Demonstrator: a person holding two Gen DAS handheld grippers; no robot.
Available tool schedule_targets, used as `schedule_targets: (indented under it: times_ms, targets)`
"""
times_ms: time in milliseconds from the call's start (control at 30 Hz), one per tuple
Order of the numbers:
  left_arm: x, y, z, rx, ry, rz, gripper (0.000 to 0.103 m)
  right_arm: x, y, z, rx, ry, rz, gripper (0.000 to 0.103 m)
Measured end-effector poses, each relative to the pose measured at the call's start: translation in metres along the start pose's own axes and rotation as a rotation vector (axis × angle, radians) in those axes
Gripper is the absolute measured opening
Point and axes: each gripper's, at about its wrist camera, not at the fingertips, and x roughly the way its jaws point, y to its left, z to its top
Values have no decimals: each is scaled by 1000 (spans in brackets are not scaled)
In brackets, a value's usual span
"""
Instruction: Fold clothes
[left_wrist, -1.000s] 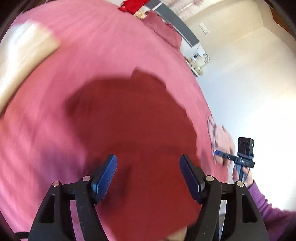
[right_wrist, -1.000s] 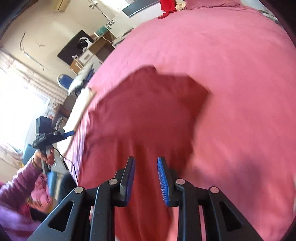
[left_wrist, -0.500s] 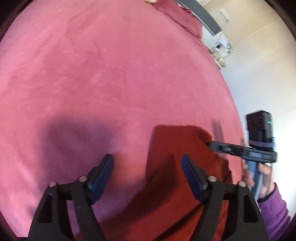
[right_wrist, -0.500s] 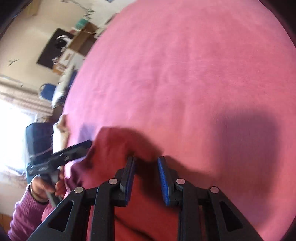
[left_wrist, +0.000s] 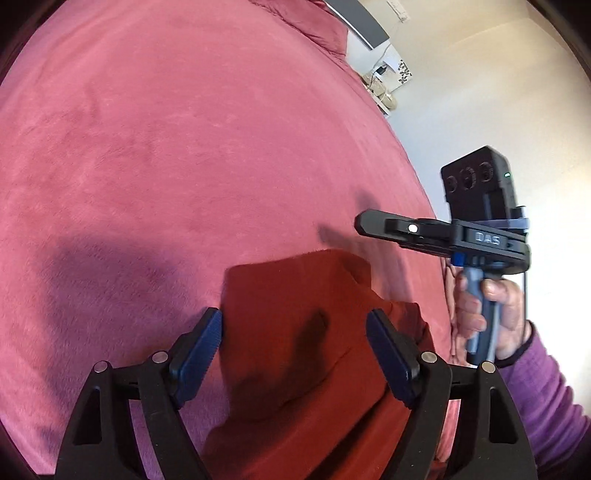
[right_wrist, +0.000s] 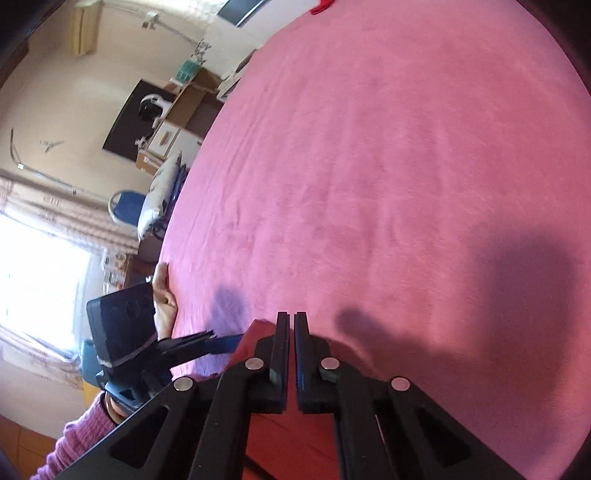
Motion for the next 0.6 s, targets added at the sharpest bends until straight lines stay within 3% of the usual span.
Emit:
schedule_targets:
  times_ms: [67,100,133,267,367,467,500,533,567,600]
  targets:
    - [1,6,3,-37,30,-28,79,-7,-3,-4,21,3,35,11]
    - [1,9,4,-55,46,-42,79,-13,-6,-8,38,-4,63,27]
    - [1,11,5,-73,61,-56,79,-17,-12,-13,62,7,72,29]
    - [2,19,7,-112,110,-93,79,-15,-40,-35,177,126,33,31]
    - [8,22,12,-152,114,-78,79,10,-49,-42,210,210,21,31]
    - [12,18,18,-156,82,-62,79,21,-48,-38,246,171,81,27]
    - [14,13,18,-122,71,-32,74,23,-46,-36,242,149,80,11]
    - [17,7,18,-72,59,7,35,24,-41,-35,226,137,65,10]
    - [20,0,18,-22,48,47,11,25,-36,-35,209,132,52,10]
    - [23,-1,16,-17,42,50,10,27,-31,-34,192,128,40,10]
